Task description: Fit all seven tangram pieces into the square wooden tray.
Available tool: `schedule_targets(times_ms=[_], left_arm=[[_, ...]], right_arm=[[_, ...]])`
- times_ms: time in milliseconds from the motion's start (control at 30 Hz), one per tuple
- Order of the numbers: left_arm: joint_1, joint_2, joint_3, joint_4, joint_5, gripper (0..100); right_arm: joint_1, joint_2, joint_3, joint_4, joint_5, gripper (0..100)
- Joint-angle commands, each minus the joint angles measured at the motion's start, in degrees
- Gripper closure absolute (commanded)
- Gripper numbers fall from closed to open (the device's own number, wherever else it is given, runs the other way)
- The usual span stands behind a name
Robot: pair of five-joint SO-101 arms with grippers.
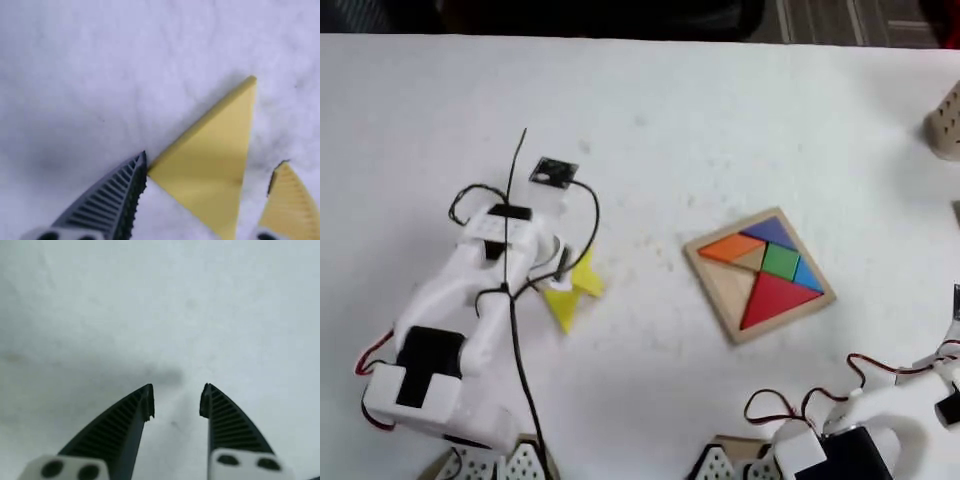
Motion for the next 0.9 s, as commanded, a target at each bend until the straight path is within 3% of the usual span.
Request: schedule_targets(times_ms=[0, 167, 567, 867], left_arm=[[0.6, -1.4, -0.1, 0.2, 0.7, 68], [1.9, -1.3, -0.1, 0.2, 0.6, 77], [2.0, -1.4, -0.1, 0.5, 0.2, 77], [1.7, -2.9, 2.8, -2.3, 2.8, 56]], right_arm=[[0.0, -1.9, -0.2, -0.6, 0.3, 83.7], [0.0, -2.3, -0.2, -0.6, 0.2, 83.7], [0.7, -2.2, -0.2, -0.6, 0.5, 83.7], [0.7, -1.9, -0.2, -0.6, 0.6, 83.7]])
